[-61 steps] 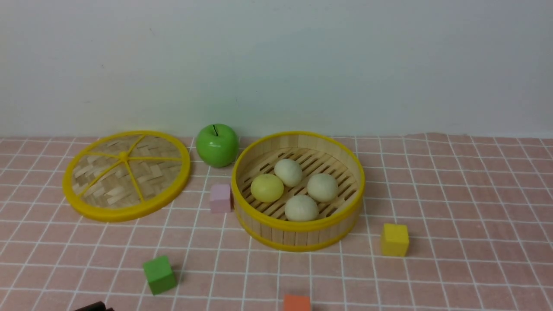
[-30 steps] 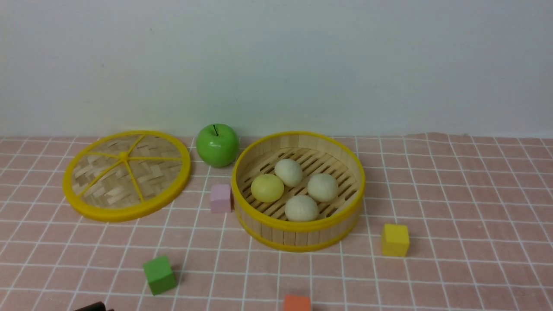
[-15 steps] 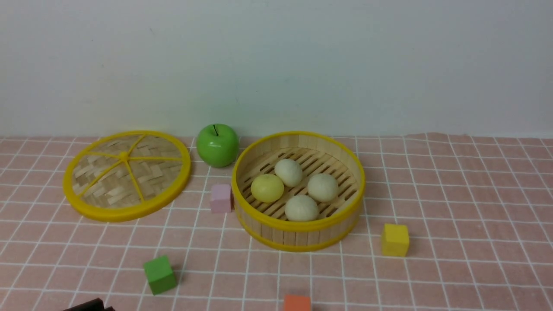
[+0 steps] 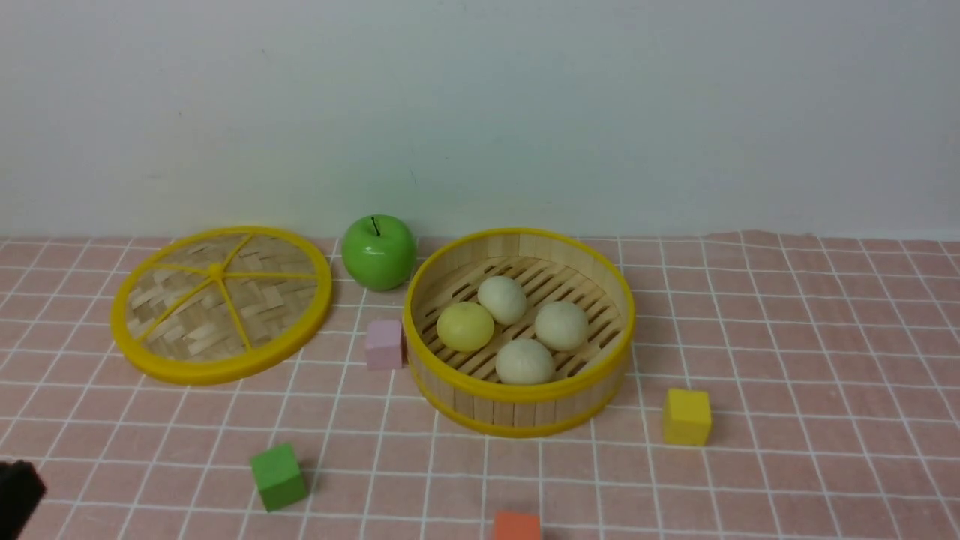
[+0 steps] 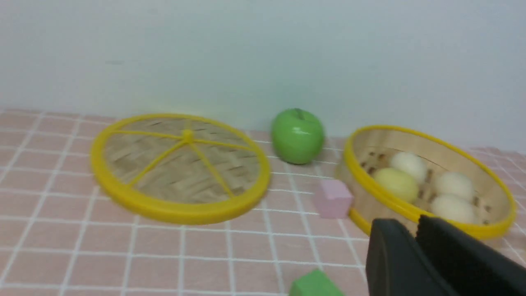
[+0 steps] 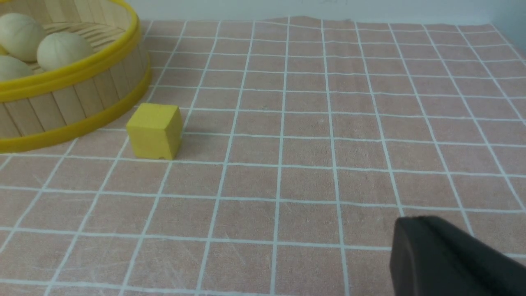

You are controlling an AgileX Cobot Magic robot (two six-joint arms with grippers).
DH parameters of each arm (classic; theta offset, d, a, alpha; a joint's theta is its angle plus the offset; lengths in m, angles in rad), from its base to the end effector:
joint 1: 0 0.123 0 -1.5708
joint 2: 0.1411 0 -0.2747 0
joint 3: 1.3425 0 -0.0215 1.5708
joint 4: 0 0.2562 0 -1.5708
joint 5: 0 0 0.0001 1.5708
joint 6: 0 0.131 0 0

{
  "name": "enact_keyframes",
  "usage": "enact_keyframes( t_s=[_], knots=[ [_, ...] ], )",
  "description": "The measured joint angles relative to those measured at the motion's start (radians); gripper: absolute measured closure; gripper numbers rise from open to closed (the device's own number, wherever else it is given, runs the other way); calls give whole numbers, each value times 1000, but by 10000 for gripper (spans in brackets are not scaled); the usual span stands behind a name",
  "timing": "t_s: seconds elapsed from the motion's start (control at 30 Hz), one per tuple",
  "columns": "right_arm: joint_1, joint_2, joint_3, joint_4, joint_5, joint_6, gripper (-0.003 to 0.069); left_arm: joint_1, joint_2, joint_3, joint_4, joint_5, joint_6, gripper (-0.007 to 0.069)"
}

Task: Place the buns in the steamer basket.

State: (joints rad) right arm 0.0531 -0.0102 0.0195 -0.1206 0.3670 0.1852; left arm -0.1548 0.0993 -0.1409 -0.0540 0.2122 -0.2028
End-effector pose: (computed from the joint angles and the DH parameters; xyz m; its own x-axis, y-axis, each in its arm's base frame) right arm 0.1071 0.0000 0.1631 -0.2825 0.0575 -0.9576 0.0088 0.9983 0.0574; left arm 0.1134 -0.0192 0.2317 -0.1212 -0.2370 -0.9639 0.1393 0.9574 -0.2529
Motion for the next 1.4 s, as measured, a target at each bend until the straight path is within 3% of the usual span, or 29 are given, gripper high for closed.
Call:
enact_keyframes(
  t_s=[0.1, 0.27, 0.43, 1.4],
  knots=[
    [0, 0, 0, 0, 0, 0, 652, 78, -73, 43, 27, 57, -55, 565],
    [0, 0, 0, 0, 1, 0, 648, 109, -109, 160, 43, 103, -84, 638],
    [0, 0, 0, 0, 1, 0, 644, 110, -109, 172, 54, 173, -100, 638],
    [0, 0, 0, 0, 1, 0, 613, 110, -109, 172, 54, 175, -100, 638]
  ],
)
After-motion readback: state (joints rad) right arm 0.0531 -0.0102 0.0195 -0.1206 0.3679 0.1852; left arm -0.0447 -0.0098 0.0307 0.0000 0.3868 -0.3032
